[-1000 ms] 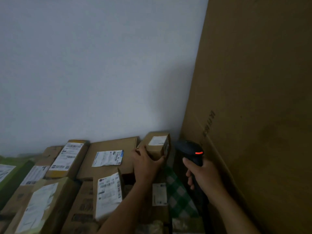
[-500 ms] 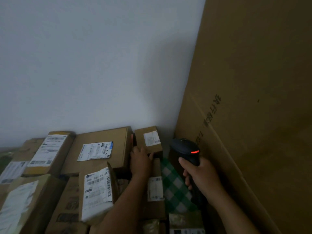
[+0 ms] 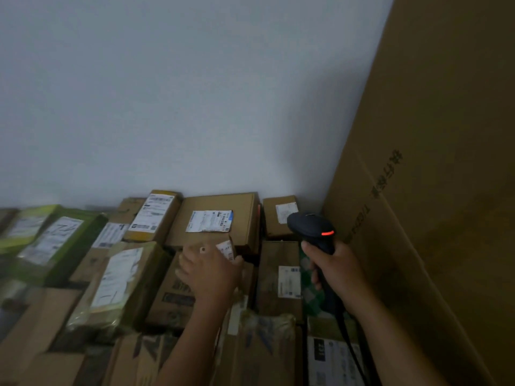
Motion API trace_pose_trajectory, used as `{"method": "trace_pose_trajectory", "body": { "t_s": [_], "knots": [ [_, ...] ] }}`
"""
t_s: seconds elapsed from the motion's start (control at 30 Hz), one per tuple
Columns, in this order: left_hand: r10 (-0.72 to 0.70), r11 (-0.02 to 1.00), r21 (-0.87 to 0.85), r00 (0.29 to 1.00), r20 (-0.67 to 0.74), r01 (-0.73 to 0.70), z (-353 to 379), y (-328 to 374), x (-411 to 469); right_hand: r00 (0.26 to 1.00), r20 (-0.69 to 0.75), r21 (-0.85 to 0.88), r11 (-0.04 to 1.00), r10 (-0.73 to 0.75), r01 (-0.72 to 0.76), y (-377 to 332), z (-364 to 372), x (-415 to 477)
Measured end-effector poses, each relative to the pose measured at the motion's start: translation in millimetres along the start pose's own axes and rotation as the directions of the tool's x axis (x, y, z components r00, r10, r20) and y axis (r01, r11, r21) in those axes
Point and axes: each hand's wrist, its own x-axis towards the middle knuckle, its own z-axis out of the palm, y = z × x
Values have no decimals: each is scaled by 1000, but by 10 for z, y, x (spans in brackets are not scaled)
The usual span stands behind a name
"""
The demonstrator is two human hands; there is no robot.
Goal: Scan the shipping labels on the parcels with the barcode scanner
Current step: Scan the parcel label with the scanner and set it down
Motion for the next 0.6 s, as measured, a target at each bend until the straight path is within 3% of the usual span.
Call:
{"method": "trace_pose_trajectory", "body": {
  "t_s": [0.1, 0.17, 0.27, 0.4, 0.5, 0.6],
  "knots": [
    [-78, 985, -136, 975, 207, 108, 47, -145, 0, 1000, 31, -24, 1000, -1, 2, -20, 31, -61],
    [-49, 982, -175, 986, 157, 77, 30, -105, -47, 1000, 29, -34, 999, 0, 1, -30, 7, -85],
    [67, 986, -148, 997, -33, -71, -77, 158, -88, 1000, -15, -38, 999, 9, -9, -46, -94, -92],
    [252, 931, -220, 949, -189, -291, -157, 692, 4, 993, -100, -26, 997, 64, -67, -6, -286, -49],
    [381, 869, -290, 916, -123, -401, -6, 1133, 186, 984, -146, 15, 995, 101, -100, 42, -384, -22],
    [417, 847, -369, 909, 13, -383, 336, 1430, 396, 980, -172, 31, 995, 102, -99, 113, -430, -13]
  ]
}}
